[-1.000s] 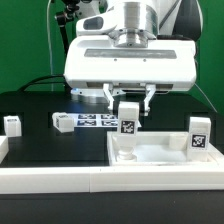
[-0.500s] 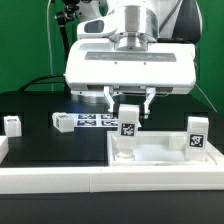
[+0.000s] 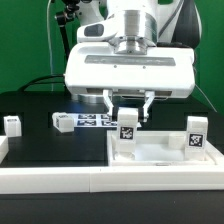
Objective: Assemble square table
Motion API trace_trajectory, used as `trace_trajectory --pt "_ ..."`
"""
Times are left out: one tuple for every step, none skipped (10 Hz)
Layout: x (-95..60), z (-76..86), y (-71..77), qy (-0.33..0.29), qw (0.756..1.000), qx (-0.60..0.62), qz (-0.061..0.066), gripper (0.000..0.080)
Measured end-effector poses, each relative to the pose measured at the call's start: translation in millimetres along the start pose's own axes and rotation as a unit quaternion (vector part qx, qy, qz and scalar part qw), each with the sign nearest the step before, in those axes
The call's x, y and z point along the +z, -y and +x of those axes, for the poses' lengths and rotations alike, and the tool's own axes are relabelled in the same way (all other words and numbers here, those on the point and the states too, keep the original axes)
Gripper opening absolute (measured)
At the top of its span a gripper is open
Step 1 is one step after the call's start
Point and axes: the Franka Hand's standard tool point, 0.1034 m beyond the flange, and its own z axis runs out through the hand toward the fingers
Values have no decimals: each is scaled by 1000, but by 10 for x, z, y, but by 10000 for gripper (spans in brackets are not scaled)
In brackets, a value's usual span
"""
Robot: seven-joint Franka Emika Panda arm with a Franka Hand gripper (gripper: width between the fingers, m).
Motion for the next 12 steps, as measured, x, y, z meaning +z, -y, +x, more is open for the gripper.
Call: trace_trajectory --pt "1 1 -1 -1 1000 0 0 293" --pt "1 1 0 -2 1000 0 0 293" --pt "-1 -2 4 -4 1000 0 -1 293" --pt "-6 -10 7 -7 1000 3 -2 293" --pt "-8 -14 8 -8 1000 6 -4 293" --pt "-7 -13 9 -8 1000 6 -4 293" --pt "-6 -12 8 -8 1000 6 -4 293" --pt "-4 -11 4 -8 1000 6 -4 293" --pt "-2 -5 5 -4 1000 7 -3 293" --pt "7 -4 5 4 1000 8 -2 296" --pt "19 -32 8 10 1000 8 -1 427" --pt "21 -37 8 11 1000 8 -1 427"
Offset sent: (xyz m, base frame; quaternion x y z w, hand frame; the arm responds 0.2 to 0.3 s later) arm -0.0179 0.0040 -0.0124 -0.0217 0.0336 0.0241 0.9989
